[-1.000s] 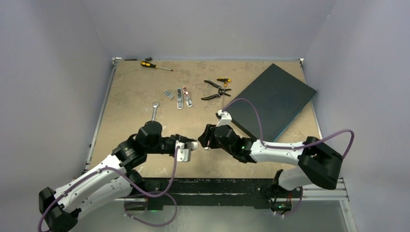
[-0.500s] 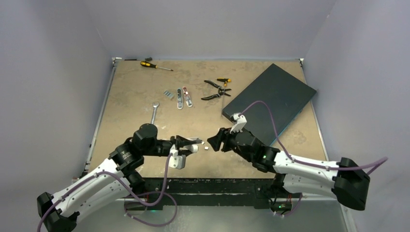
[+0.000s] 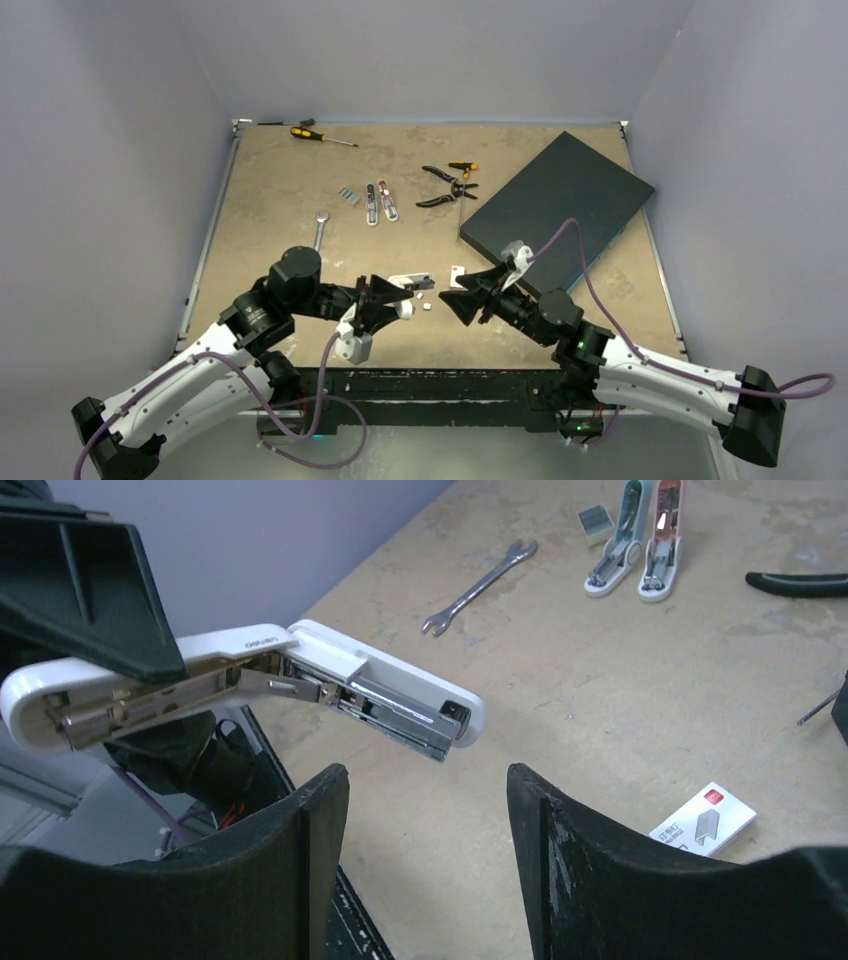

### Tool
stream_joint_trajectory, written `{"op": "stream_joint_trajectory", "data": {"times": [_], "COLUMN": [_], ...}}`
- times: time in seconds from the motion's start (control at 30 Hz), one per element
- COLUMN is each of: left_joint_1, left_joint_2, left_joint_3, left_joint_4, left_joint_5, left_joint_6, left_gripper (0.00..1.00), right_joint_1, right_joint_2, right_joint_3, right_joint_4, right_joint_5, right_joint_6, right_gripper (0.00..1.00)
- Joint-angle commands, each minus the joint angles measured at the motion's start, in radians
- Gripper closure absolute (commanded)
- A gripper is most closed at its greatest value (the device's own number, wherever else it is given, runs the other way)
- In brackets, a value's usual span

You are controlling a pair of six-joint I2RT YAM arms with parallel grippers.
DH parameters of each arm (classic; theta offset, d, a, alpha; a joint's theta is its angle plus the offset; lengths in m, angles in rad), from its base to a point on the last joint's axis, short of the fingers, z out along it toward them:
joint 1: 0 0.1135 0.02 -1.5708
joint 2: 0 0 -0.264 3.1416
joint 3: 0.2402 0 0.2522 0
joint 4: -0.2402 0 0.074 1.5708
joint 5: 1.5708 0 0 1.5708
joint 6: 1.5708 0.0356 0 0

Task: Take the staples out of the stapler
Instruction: Unload the staple at the center of the board.

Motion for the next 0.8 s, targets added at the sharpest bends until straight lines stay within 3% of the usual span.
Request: {"op": "stream_joint_trajectory", "data": {"times": [0.0,0.2,0.3,0.43,0.6,0.77], "left_joint_1": [-0.004,-0.003,-0.003,-0.002,-0.003,-0.003], "left_joint_2": [0.007,0.014,0.017,0.022,0.032,0.032], "left_joint_3": [0.07,0.103,0.117,0.121,0.126,0.122], "left_joint_4": [0.008,-0.015,-0.031,-0.051,-0.081,-0.084], "left_joint_5": [0.077,0.096,0.099,0.093,0.069,0.054], "left_joint_6": [0.081,0.106,0.122,0.136,0.154,0.154], "left_gripper": [1.0,1.0,1.0,1.0,1.0,1.0], "right_joint_1": [-0.003,-0.003,-0.003,-0.003,-0.002,0.0], "right_joint_2": [-0.075,-0.151,-0.175,-0.179,-0.115,0.022], "right_joint_3": [-0.054,-0.124,-0.155,-0.182,-0.133,-0.068], "right_joint_4": [0.134,0.237,0.326,0.389,0.318,0.235], "right_joint_5": [-0.056,-0.093,-0.119,-0.266,-0.471,-0.571], "right_joint_6": [-0.121,-0.227,-0.349,-0.55,-0.862,-1.052], "right_gripper": [0.41,0.43,0.41,0.36,0.32,0.3]}}
